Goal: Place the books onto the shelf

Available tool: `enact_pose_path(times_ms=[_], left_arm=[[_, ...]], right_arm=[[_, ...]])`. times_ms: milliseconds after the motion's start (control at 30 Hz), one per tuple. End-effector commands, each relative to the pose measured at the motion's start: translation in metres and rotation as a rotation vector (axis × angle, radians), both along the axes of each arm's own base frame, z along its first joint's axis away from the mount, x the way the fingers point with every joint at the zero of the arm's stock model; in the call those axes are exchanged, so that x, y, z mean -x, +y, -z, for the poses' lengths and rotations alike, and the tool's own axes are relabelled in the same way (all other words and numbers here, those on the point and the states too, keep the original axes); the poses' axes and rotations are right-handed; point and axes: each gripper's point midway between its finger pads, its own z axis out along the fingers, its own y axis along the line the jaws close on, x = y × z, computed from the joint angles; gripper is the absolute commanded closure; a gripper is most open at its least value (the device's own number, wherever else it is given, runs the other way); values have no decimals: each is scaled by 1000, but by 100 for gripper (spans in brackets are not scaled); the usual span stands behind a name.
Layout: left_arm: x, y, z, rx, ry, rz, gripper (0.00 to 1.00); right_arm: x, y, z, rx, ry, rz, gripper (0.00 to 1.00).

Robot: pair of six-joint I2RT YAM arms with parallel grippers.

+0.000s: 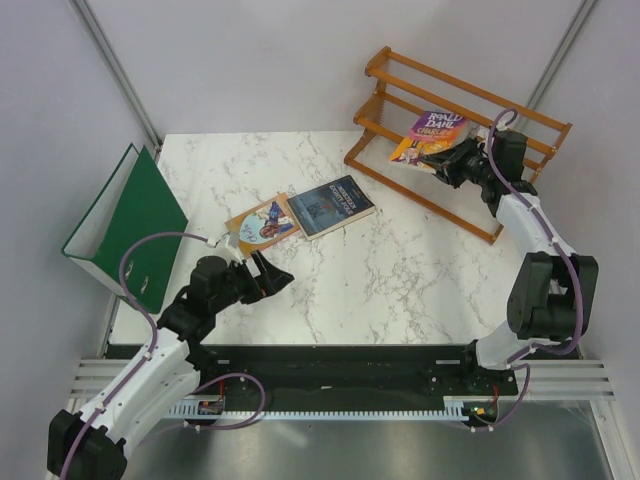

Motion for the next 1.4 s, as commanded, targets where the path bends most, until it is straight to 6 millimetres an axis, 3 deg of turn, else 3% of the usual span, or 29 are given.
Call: enact_pose_path(times_ms=[0, 167, 700, 867, 1133, 1367], left_arm=[[-3, 1, -10, -19, -50, 14, 0], [-3, 1, -9, -21, -47, 12, 0], [0, 1, -7, -19, -43, 17, 0], [1, 1, -8, -14, -45, 21, 0], [3, 2, -9, -12, -52, 18, 0], [5, 3, -10, -11, -56, 20, 1]], right_arm=[[-13, -14, -34, 8, -102, 29, 92], [-17, -26, -36, 6, -104, 50, 92], [-21, -31, -41, 38, -112, 61, 90], [-20, -35, -30, 67, -75, 80, 87], [-13, -39, -2, 81, 3, 114, 73], [-8, -41, 12, 90, 48, 123, 51]])
